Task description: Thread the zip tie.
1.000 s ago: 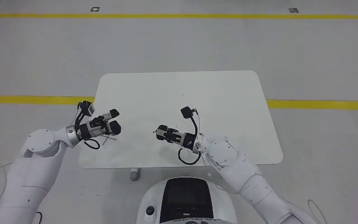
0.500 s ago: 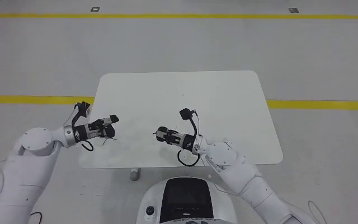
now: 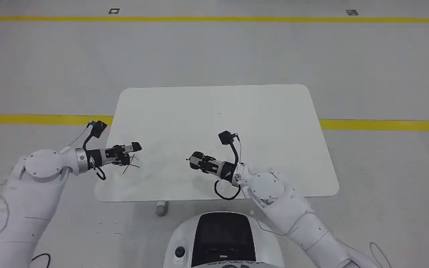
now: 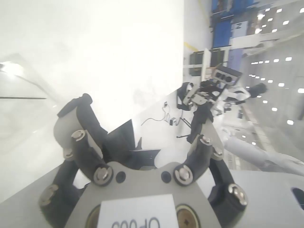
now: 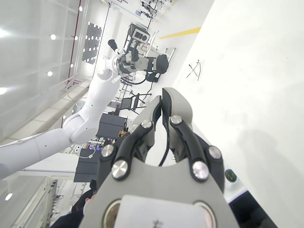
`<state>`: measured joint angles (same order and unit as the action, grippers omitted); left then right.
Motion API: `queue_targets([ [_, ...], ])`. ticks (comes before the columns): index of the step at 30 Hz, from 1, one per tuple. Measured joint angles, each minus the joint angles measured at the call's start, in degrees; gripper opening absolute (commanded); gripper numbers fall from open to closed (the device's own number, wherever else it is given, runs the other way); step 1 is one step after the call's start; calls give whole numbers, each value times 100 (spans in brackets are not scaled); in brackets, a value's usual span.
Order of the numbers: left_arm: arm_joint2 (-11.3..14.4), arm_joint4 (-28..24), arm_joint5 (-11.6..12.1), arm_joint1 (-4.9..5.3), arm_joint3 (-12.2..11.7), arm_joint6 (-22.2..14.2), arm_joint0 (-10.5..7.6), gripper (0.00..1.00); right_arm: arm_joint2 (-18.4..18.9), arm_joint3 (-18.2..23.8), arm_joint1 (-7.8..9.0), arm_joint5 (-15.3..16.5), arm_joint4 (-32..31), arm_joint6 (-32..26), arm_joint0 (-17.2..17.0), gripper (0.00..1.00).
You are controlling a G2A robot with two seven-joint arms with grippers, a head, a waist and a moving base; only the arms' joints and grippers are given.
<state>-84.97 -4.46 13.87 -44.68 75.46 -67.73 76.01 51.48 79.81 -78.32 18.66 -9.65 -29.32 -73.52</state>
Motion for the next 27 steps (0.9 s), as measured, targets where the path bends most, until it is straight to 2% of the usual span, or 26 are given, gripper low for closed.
queue_targets([
  [5, -41, 1327, -20, 121, 109, -185, -212, 100, 0, 0, 0, 0, 0, 0, 0, 0],
  [7, -1, 1620, -103, 143, 194, -251, -237, 100, 0, 0, 0, 0, 0, 0, 0, 0],
  [9, 102, 1858, -343, 155, 275, -418, -282, 100, 0, 0, 0, 0, 0, 0, 0, 0],
  [11, 221, 2156, -630, 152, 375, -328, -327, 100, 0, 0, 0, 0, 0, 0, 0, 0],
  [12, 236, 2215, -684, 151, 389, -277, -333, 100, 0, 0, 0, 0, 0, 0, 0, 0],
  [18, 263, 2253, -664, 147, 414, -205, -309, 100, 0, 0, 0, 0, 0, 0, 0, 0],
  [20, 398, 2485, -580, 145, 547, -85, -276, 100, 0, 0, 0, 0, 0, 0, 0, 0],
  [22, 529, 2854, -553, 159, 650, -119, -312, 100, 0, 0, 0, 0, 0, 0, 0, 0],
  [24, 695, 3289, -714, 154, 687, -163, -388, 100, 0, 0, 0, 0, 0, 0, 0, 0],
  [26, 742, 3319, -1083, 139, 577, -175, -468, 100, 0, 0, 0, 0, 0, 0, 0, 0],
  [27, 742, 3299, -1162, 137, 562, -172, -473, 100, 0, 0, 0, 0, 0, 0, 0, 0],
])
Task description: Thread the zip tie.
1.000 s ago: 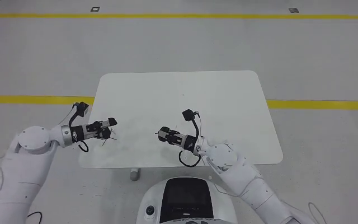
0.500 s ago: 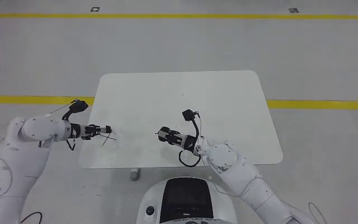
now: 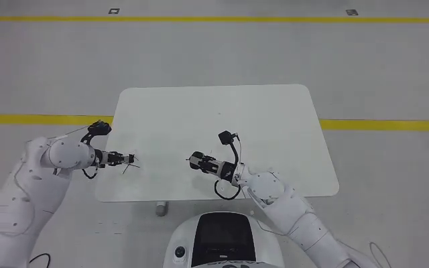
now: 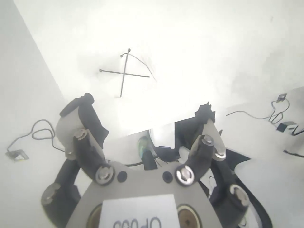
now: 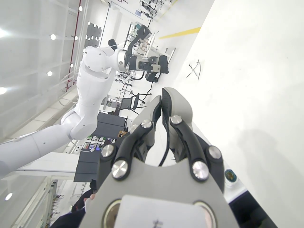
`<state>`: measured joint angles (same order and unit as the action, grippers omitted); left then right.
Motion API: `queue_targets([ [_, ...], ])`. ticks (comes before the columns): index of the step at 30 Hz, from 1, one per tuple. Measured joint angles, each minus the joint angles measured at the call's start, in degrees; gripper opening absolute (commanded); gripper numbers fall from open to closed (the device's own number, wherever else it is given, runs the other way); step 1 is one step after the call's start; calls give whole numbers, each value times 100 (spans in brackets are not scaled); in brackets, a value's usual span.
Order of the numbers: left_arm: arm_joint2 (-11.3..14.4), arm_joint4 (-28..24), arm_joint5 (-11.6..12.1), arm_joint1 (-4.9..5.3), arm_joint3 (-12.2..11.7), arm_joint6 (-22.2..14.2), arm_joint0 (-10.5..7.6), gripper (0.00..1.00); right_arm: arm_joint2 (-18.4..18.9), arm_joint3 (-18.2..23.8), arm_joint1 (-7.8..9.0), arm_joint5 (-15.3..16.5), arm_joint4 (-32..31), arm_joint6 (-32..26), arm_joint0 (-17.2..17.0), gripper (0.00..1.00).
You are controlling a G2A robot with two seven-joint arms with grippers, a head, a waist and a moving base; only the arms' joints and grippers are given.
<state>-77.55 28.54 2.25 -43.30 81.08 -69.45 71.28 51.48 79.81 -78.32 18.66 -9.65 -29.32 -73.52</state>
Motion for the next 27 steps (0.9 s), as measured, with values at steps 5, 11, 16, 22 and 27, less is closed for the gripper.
queue_targets([
  [5, 80, 109, 146, 4, 76, 77, 36, 100, 0, 0, 0, 0, 0, 0, 0, 0],
  [11, 413, 860, 85, -12, 184, 71, -64, 100, 0, 0, 0, 0, 0, 0, 0, 0],
  [16, 425, 883, 92, -13, 195, 115, -52, 100, 0, 0, 0, 0, 0, 0, 0, 0],
  [22, 772, 1764, -135, -25, 517, 101, -87, 87, 0, 0, 0, 0, 0, 0, 0, 0],
  [27, 934, 1877, -252, -70, 472, 65, -281, 38, 0, 0, 0, 0, 0, 0, 0, 0],
])
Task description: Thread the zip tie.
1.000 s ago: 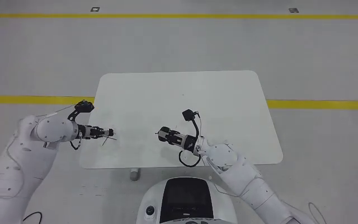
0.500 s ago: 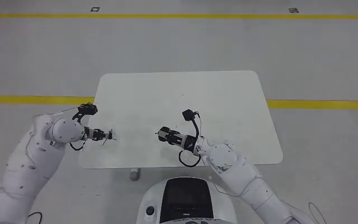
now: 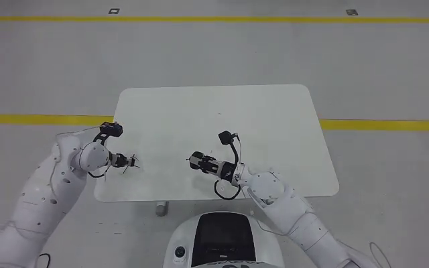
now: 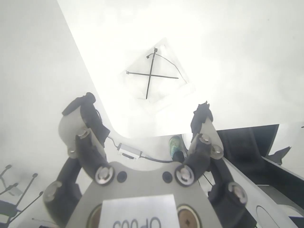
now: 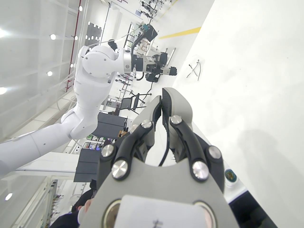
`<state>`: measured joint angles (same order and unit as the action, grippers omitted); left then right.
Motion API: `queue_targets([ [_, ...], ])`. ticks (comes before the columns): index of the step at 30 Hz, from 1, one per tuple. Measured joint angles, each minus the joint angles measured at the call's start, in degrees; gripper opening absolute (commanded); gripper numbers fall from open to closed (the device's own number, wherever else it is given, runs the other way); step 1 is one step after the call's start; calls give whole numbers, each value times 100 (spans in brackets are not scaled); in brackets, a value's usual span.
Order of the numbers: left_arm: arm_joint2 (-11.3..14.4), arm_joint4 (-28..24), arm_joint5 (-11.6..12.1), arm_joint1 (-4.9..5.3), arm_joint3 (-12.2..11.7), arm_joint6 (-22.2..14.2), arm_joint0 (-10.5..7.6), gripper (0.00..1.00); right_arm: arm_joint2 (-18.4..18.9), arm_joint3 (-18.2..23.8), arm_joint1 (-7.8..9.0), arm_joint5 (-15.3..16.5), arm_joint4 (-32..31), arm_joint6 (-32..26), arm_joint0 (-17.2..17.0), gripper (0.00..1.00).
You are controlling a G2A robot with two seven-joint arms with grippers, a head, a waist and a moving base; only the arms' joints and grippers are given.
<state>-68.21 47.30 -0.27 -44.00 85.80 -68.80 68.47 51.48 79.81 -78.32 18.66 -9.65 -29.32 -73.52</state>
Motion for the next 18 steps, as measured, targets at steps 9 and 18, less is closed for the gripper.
queue_targets([
  [9, 203, -295, -357, -90, -200, -18, -129, 31, 0, 0, 0, 0, 0, 0, 0, 0],
  [18, 530, -305, -353, -179, -571, 11, -288, 29, 0, 0, 0, 0, 0, 0, 0, 0],
])
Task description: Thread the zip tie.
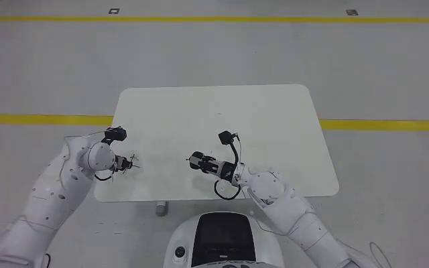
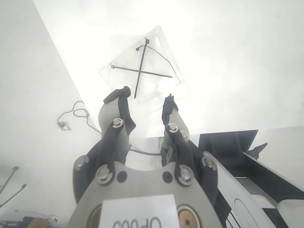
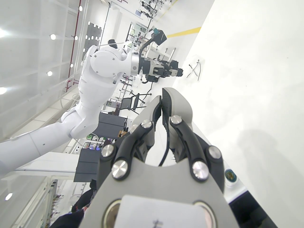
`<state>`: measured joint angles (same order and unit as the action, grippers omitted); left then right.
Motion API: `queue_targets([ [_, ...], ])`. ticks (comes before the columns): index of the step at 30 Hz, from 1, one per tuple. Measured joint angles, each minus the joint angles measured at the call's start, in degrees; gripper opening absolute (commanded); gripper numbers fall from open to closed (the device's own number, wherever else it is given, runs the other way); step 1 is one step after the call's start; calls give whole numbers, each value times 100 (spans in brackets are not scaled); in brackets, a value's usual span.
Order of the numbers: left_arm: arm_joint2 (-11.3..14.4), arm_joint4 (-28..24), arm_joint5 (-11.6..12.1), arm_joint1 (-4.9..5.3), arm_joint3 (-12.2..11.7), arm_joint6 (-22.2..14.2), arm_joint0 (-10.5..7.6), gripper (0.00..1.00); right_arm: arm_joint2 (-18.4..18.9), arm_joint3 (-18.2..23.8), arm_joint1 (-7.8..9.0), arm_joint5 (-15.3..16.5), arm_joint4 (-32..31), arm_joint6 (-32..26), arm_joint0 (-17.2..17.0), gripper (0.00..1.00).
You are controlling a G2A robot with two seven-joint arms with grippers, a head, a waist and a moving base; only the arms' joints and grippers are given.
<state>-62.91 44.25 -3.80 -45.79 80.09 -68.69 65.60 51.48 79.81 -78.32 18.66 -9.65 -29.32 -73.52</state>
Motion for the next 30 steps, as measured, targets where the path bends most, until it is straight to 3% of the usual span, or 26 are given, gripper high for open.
queue_targets([
  [8, 314, -196, -74, -145, -455, 423, -248, 25, 0, 0, 0, 0, 0, 0, 0, 0],
  [12, 545, -162, -19, -215, -633, 316, -407, 26, 0, 0, 0, 0, 0, 0, 0, 0],
  [16, 690, -64, 65, -249, -790, 116, -565, 35, 0, 0, 0, 0, 0, 0, 0, 0],
  [25, 779, 103, 142, -266, -1097, 0, -747, 30, 0, 0, 0, 0, 0, 0, 0, 0],
  [30, 832, -49, 43, -316, -1218, 111, -820, 29, 0, 0, 0, 0, 0, 0, 0, 0],
])
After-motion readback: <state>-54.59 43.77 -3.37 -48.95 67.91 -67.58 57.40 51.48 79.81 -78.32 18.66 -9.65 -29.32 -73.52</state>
